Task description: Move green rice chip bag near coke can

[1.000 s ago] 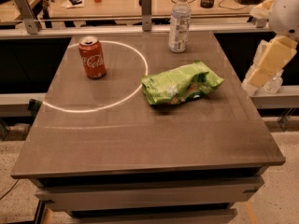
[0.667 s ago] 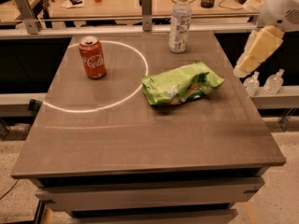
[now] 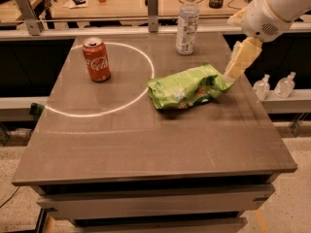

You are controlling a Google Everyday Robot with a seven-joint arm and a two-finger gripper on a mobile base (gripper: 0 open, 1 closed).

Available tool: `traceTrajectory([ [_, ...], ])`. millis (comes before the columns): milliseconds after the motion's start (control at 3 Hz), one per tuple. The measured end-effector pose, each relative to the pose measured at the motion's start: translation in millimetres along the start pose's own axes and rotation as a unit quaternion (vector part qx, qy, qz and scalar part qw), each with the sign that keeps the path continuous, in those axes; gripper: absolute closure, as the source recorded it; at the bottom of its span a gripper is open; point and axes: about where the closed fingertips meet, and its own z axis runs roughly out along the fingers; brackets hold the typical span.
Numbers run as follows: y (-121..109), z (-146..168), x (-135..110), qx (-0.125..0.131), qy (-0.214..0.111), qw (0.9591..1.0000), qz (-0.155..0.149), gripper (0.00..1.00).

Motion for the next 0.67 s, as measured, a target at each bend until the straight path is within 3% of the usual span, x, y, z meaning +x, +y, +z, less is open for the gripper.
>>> traceTrajectory([
  [333,1.5,24.6,9.3,0.005,0.016,0.9997,-0.019,0.00],
  [667,10.6,49.3,15.7,-0.006,0.032,0.9988,-0.038,0.00],
])
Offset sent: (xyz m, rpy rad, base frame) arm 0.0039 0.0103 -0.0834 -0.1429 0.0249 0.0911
